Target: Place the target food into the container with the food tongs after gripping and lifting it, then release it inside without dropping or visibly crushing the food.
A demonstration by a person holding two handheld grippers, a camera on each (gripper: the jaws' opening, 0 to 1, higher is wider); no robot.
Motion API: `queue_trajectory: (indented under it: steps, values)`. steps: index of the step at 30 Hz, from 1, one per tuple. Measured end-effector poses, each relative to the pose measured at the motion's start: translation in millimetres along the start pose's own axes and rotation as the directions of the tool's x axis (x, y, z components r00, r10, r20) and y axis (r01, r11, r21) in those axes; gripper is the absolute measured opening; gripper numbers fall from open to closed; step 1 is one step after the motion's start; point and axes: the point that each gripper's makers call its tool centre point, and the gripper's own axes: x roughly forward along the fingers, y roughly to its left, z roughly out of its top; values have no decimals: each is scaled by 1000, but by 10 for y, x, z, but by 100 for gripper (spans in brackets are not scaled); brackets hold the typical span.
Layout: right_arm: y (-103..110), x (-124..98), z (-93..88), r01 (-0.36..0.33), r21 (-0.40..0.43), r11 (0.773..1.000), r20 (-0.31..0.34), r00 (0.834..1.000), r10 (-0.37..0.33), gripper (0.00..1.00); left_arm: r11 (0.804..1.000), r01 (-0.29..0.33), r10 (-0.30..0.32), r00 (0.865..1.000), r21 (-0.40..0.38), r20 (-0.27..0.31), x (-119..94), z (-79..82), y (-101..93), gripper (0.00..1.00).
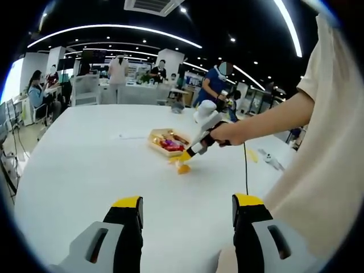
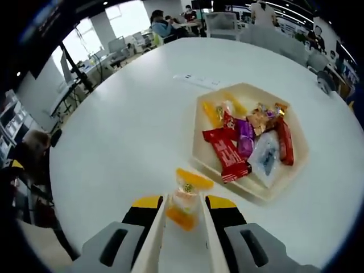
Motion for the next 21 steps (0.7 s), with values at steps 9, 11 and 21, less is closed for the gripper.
queue_trajectory:
  steps: [9, 11, 21]
  values:
    - [6, 48, 21, 10, -23, 1000, -9, 1000, -10, 29, 1000, -4, 4, 1000, -3, 6, 25, 37, 37, 63]
    - [21, 80, 23, 13, -43, 999, -16, 1000, -14, 30, 1000, -4, 4, 1000, -3, 3, 23, 32, 40, 63]
    - [47, 168, -63, 29, -110, 994, -45, 998, -34, 30, 1000, -6, 6, 1000, -7, -4, 15, 6, 59, 63]
